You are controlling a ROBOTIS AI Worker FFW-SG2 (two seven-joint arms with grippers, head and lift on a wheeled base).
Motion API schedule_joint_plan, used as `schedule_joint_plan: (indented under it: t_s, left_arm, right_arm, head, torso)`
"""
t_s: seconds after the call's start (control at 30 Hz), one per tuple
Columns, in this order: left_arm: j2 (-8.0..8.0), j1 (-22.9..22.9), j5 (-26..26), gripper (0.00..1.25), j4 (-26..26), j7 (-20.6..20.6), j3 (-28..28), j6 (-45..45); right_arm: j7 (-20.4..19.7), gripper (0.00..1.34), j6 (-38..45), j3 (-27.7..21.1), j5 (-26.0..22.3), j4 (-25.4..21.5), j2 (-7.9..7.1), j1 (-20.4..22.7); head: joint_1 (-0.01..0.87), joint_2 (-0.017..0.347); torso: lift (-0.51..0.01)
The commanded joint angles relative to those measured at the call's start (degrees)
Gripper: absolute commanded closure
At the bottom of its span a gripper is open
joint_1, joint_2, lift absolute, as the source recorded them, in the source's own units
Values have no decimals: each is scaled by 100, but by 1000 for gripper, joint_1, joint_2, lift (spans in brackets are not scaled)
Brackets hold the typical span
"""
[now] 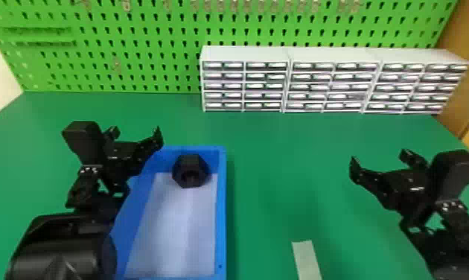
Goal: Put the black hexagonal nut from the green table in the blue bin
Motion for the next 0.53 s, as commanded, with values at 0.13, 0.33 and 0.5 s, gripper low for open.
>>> schedule_joint_plan:
  t_s: [0.13,0.33,0.5]
  left_arm:
    - [-15,0,0,170,0,0,-5,0]
    - [-15,0,0,170,0,0,-5,0]
    - [-15,0,0,170,0,0,-5,0]
  right_arm:
    - [0,94,0,7,0,0,-2,0]
    - [0,94,0,7,-9,0,-2,0]
    - [0,94,0,7,-9,0,-10,9]
  head:
    - [686,51]
    - [686,51]
    - [686,51]
  torso:
    - [-97]
    - [-97]
    - [-97]
